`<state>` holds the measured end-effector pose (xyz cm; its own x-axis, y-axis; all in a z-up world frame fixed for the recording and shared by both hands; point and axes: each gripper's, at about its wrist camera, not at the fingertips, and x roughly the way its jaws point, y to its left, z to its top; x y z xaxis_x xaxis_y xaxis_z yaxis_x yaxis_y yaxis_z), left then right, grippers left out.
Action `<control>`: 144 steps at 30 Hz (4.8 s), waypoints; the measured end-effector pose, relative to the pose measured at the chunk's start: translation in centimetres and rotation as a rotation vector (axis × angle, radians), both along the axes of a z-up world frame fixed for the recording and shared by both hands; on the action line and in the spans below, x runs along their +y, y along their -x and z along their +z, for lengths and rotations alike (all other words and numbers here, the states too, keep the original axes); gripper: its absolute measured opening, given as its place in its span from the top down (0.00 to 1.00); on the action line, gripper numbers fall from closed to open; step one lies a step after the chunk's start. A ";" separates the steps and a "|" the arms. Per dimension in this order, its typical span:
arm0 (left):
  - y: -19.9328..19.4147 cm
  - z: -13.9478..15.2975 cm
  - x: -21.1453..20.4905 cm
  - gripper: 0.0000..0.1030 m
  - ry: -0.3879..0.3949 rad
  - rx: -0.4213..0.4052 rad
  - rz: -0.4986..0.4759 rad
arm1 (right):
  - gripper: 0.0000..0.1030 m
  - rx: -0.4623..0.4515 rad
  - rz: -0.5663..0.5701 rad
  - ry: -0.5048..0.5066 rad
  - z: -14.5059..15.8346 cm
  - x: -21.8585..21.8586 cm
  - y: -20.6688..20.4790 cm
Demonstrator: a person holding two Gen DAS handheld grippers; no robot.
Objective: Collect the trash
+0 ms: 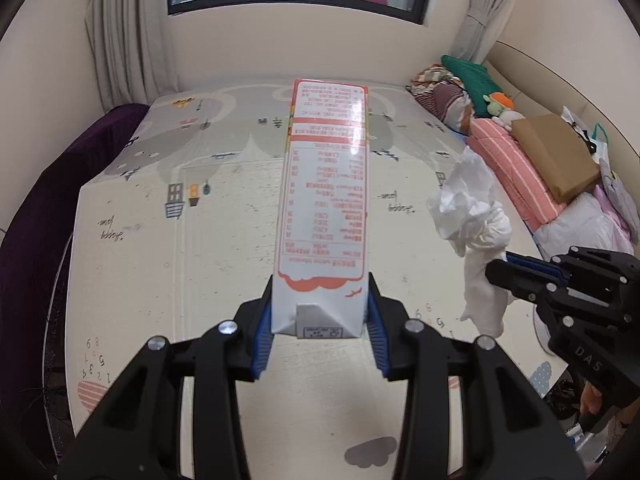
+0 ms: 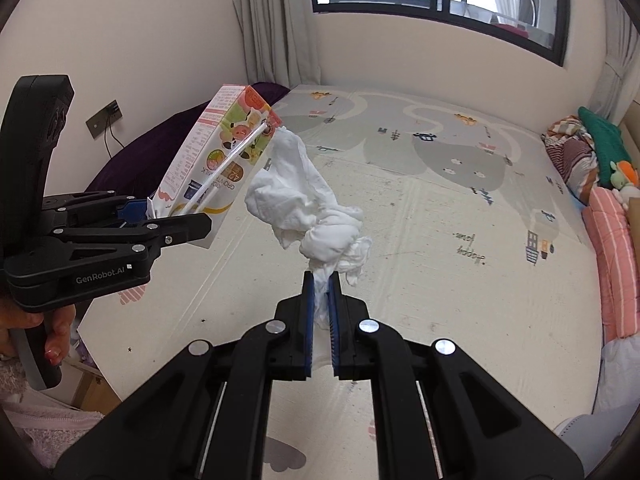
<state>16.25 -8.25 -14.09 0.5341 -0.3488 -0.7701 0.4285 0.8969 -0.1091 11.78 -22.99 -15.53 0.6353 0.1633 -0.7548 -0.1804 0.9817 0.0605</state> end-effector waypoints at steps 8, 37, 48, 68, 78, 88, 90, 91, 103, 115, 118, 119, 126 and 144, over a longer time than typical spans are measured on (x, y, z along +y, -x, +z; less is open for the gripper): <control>3.8 1.0 -14.7 0.61 0.061 0.013 -0.128 | 0.94 -0.039 -0.145 0.026 3.6 -16.1 8.7; 23.0 2.3 -55.6 0.61 0.064 0.042 -0.952 | 0.94 -0.033 -0.966 0.025 6.3 -51.9 35.3; 25.1 0.4 -59.0 0.55 0.003 0.083 -1.002 | 0.34 -0.045 -1.020 -0.072 5.4 -54.7 35.8; 22.5 2.1 -53.7 0.23 -0.006 0.049 -0.804 | 0.26 -0.016 -0.909 -0.050 5.9 -51.8 33.6; 16.1 3.6 -41.3 0.20 -0.008 0.028 -0.419 | 0.25 -0.020 -0.515 -0.001 7.0 -41.8 22.4; 11.9 4.7 -21.4 0.16 -0.051 0.007 0.047 | 0.20 -0.021 -0.094 -0.010 7.5 -23.6 12.8; 11.8 5.2 -17.5 0.15 -0.057 0.007 0.114 | 0.19 -0.024 -0.027 -0.021 7.6 -19.3 11.8; 11.9 5.5 -15.5 0.14 -0.062 0.002 0.145 | 0.19 -0.024 0.004 -0.023 7.6 -17.2 11.4; 14.2 10.7 3.5 0.10 -0.068 -0.058 0.409 | 0.16 -0.011 0.181 0.000 9.4 2.6 10.8; 15.8 12.7 7.7 0.09 -0.014 -0.063 0.465 | 0.12 -0.016 0.238 0.039 12.0 8.3 10.5; 15.9 12.9 8.1 0.09 0.003 -0.065 0.489 | 0.12 -0.025 0.256 0.053 12.3 8.4 9.8; 15.9 13.0 8.3 0.09 -0.001 -0.072 0.500 | 0.12 -0.028 0.263 0.057 12.5 8.3 9.6; 15.8 12.7 8.9 0.09 -0.040 -0.067 0.571 | 0.12 -0.051 0.277 0.043 13.6 7.5 8.7; 16.2 12.8 8.4 0.09 -0.077 -0.047 0.592 | 0.12 -0.013 0.306 0.024 13.2 6.5 7.9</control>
<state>0.01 0.16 -1.28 0.6550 0.0744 -0.7520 -0.1439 0.9892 -0.0275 3.93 -16.51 -2.34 0.5690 0.3305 -0.7530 -0.4685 0.8828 0.0334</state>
